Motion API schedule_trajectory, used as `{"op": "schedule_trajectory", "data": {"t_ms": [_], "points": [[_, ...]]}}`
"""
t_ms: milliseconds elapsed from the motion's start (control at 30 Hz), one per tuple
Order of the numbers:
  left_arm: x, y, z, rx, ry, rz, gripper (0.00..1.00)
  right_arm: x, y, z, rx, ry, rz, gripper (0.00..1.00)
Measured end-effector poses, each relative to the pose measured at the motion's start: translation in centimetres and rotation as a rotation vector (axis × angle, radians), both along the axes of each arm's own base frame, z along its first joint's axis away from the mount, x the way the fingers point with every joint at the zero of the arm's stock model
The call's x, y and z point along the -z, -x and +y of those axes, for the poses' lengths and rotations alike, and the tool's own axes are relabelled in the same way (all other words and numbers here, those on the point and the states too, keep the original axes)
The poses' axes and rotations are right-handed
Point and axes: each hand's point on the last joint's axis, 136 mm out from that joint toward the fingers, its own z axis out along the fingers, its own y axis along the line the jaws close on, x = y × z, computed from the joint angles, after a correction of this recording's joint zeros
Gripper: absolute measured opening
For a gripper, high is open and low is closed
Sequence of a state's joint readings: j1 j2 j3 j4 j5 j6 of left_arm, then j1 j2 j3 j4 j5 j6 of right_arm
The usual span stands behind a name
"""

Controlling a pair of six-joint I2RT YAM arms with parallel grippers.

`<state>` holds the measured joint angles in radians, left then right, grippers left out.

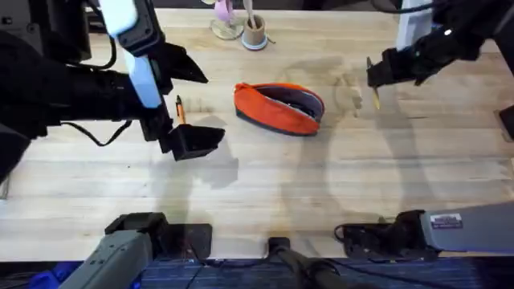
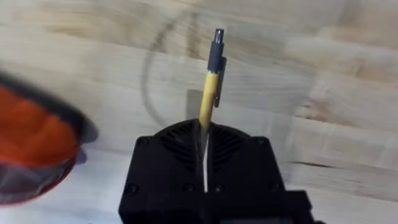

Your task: Unzip the bag, pick up the pens from the table one at a time and place them inside, then zip the bag closed.

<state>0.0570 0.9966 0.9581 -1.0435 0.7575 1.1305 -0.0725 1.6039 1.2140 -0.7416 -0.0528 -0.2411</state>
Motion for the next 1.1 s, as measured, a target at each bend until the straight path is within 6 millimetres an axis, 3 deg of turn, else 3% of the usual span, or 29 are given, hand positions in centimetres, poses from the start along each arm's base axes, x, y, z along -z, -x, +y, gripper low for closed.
{"op": "schedule_trajectory", "data": {"t_ms": [267,433,867,1100], "points": [[0.0,0.0,0.0,0.0,0.0,0.0,0.994,-6.4,2.0,5.2,-0.267,0.039,-0.166,0.031],[0.0,0.0,0.0,0.0,0.0,0.0,0.994,-8.4,4.3,9.1,-0.513,0.076,-0.218,0.031],[0.0,0.0,0.0,0.0,0.0,0.0,0.994,-8.4,7.8,16.5,-0.926,0.121,-0.25,0.031],[0.0,0.0,0.0,0.0,0.0,0.0,0.993,-5.9,7.9,18.1,-1.008,0.125,-0.177,0.031]]}}
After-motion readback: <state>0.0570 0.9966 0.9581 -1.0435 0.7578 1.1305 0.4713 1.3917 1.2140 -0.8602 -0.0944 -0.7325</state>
